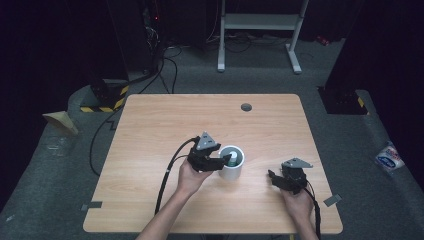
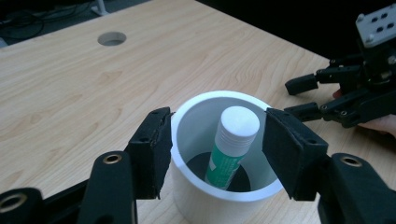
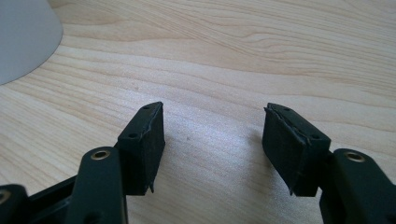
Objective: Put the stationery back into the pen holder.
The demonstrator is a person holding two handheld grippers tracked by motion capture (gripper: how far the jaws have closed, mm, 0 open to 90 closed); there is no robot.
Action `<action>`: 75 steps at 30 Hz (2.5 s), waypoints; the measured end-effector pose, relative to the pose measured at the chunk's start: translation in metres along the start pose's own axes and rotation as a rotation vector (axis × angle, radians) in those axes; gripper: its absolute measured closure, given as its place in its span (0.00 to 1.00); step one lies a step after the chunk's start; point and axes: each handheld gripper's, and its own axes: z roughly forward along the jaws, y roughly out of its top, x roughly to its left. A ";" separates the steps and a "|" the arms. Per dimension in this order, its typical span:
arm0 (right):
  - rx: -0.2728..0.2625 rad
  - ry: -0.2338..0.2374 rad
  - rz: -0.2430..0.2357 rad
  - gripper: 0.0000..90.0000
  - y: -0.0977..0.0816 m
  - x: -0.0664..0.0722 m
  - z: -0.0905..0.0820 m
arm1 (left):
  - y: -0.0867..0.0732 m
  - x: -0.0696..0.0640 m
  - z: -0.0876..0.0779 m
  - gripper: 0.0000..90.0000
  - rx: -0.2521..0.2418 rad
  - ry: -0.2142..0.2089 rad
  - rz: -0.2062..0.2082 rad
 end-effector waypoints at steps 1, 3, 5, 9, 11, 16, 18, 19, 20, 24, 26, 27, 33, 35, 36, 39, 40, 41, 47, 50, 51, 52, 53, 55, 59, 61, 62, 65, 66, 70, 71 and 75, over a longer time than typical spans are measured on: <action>0.001 0.000 0.003 0.43 0.000 0.000 0.000 | 0.000 0.001 -0.003 0.47 -0.004 0.003 -0.005; 0.002 0.000 0.006 0.43 0.000 0.000 0.000 | -0.001 0.004 -0.007 0.47 -0.013 0.011 -0.013; 0.000 0.000 0.000 0.43 0.000 0.000 0.000 | -0.003 0.007 -0.012 0.47 -0.016 0.020 -0.018; 0.001 0.000 0.002 0.43 0.000 0.000 0.000 | -0.006 0.013 -0.020 0.47 -0.025 0.035 -0.035; 0.000 0.000 0.000 0.43 0.000 0.000 0.000 | -0.008 0.016 -0.023 0.47 -0.031 0.041 -0.044; 0.000 0.000 0.000 0.43 0.000 0.000 0.000 | -0.011 0.021 -0.029 0.47 -0.039 0.054 -0.059; 0.000 0.000 0.001 0.43 0.000 0.000 0.000 | -0.012 0.023 -0.032 0.47 -0.036 0.059 -0.065; 0.000 0.000 0.000 0.43 0.000 0.000 0.000 | -0.013 0.024 -0.033 0.47 -0.038 0.062 -0.066; 0.001 0.000 0.004 0.43 0.000 0.000 0.000 | -0.013 0.025 -0.034 0.47 -0.039 0.064 -0.067; 0.000 0.000 0.000 0.43 0.000 0.000 0.000 | -0.016 0.028 -0.039 0.47 -0.044 0.075 -0.074; 0.000 0.000 0.001 0.43 0.000 0.000 0.000 | -0.017 0.029 -0.041 0.47 -0.045 0.079 -0.082; 0.000 0.000 0.001 0.43 0.000 0.000 0.000 | -0.018 0.030 -0.042 0.47 -0.045 0.080 -0.085; 0.000 0.000 0.001 0.43 0.000 0.000 0.000 | -0.023 0.036 -0.050 0.47 -0.047 0.097 -0.100; 0.001 -0.001 0.006 0.43 0.000 0.000 0.000 | -0.023 0.038 -0.053 0.47 -0.049 0.103 -0.104; 0.000 -0.001 0.004 0.43 0.000 0.000 0.000 | -0.023 0.038 -0.054 0.47 -0.051 0.104 -0.108; 0.001 0.000 0.004 0.43 0.000 0.000 0.000 | -0.024 0.041 -0.060 0.47 -0.052 0.111 -0.113; 0.001 0.000 0.004 0.43 0.000 0.000 0.000 | -0.024 0.042 -0.061 0.47 -0.053 0.114 -0.118; 0.001 0.000 0.004 0.43 0.000 0.000 0.000 | -0.025 0.043 -0.063 0.47 -0.056 0.120 -0.115; 0.001 -0.001 0.004 0.43 0.000 0.000 0.000 | -0.031 0.048 -0.075 0.46 -0.059 0.141 -0.139; 0.001 -0.001 0.005 0.43 0.000 0.000 0.000 | -0.035 0.051 -0.079 0.46 -0.060 0.148 -0.154; 0.001 -0.001 0.004 0.43 0.000 0.000 0.000 | -0.037 0.052 -0.080 0.45 -0.061 0.153 -0.157; 0.001 -0.001 0.004 0.43 0.000 0.000 0.000 | -0.038 0.052 -0.081 0.45 -0.060 0.156 -0.157; 0.001 -0.001 0.004 0.43 0.000 0.000 0.000 | -0.039 0.053 -0.081 0.45 -0.060 0.158 -0.162; 0.001 -0.001 0.004 0.43 0.000 0.000 0.000 | -0.042 0.054 -0.083 0.45 -0.061 0.162 -0.168; 0.000 -0.001 0.004 0.43 0.000 0.000 0.000 | -0.047 0.056 -0.087 0.45 -0.061 0.173 -0.176; 0.001 -0.001 0.005 0.43 0.000 0.001 0.000 | -0.050 0.056 -0.088 0.45 -0.055 0.181 -0.176; 0.001 -0.001 0.004 0.43 0.000 0.000 0.000 | -0.051 0.056 -0.089 0.45 -0.053 0.187 -0.175; 0.001 -0.001 0.004 0.43 0.000 0.000 0.000 | -0.057 0.057 -0.089 0.45 -0.042 0.192 -0.183; 0.001 -0.001 0.004 0.43 0.000 0.000 0.000 | -0.059 0.058 -0.090 0.44 -0.038 0.197 -0.182; 0.001 -0.001 0.004 0.43 0.000 0.000 0.000 | -0.067 0.059 -0.092 0.44 -0.029 0.208 -0.191; 0.001 -0.001 0.004 0.43 0.000 0.000 0.000 | -0.069 0.060 -0.092 0.44 -0.026 0.210 -0.193; 0.001 -0.001 0.004 0.43 0.000 0.000 0.000 | -0.076 0.061 -0.094 0.43 -0.027 0.214 -0.211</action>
